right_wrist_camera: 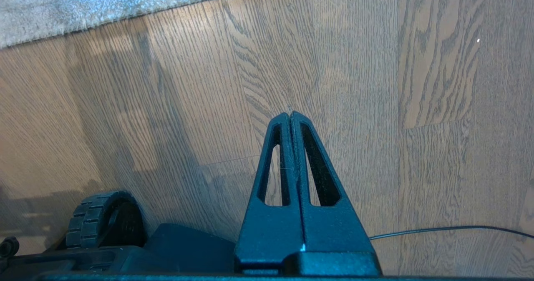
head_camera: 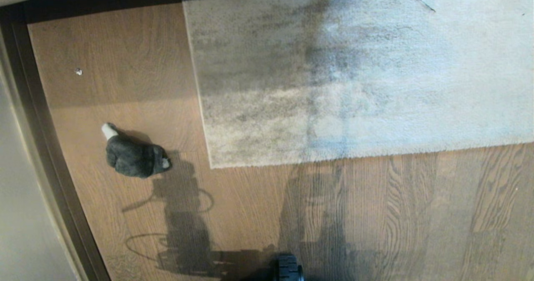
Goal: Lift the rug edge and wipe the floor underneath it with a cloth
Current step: Pick up the rag
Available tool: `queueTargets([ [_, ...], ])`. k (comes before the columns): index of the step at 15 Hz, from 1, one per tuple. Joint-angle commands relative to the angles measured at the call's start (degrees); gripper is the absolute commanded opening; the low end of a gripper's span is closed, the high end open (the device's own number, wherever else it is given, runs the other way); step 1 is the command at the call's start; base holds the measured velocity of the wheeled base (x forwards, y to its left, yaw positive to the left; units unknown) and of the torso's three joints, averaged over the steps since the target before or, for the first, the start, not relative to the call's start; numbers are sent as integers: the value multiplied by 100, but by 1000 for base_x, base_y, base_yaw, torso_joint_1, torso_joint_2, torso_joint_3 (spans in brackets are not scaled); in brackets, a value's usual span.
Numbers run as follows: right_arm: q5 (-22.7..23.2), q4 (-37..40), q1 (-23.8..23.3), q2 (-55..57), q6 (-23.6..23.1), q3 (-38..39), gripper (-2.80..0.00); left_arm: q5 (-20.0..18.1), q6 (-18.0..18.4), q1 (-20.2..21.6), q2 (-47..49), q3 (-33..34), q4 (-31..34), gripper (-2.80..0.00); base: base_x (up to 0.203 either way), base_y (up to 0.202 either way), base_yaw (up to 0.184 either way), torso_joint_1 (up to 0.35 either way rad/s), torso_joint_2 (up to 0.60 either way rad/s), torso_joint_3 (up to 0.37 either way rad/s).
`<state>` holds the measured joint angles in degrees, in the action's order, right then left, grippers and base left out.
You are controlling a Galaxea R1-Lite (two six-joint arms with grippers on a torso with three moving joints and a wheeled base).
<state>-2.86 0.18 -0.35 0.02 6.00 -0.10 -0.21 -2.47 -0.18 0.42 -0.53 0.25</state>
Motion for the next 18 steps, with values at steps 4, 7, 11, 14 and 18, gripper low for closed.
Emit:
queueTargets([
  [4, -4, -1, -1, -2, 2, 1, -280, -88, 37, -182, 1563, -381, -311, -280, 0, 0, 0, 0, 0, 0],
  [7, 3, -1, -1, -2, -2, 1, -280, -97, 69, -395, 2703, -432, -1059, -280, 0, 0, 0, 0, 0, 0],
  [11, -4, -1, -1, -2, -2, 1, -280, -102, 106, -477, 4216, -443, -2214, -280, 0, 0, 0, 0, 0, 0],
  [14, -3, -1, -1, -2, -2, 1, -280, -102, 133, -482, 5289, -434, -3210, -280, 0, 0, 0, 0, 0, 0],
  [18, 5, -1, -1, -2, -1, 1, -280, -82, 410, -298, 6704, -468, -4876, -280, 0, 0, 0, 0, 0, 0],
])
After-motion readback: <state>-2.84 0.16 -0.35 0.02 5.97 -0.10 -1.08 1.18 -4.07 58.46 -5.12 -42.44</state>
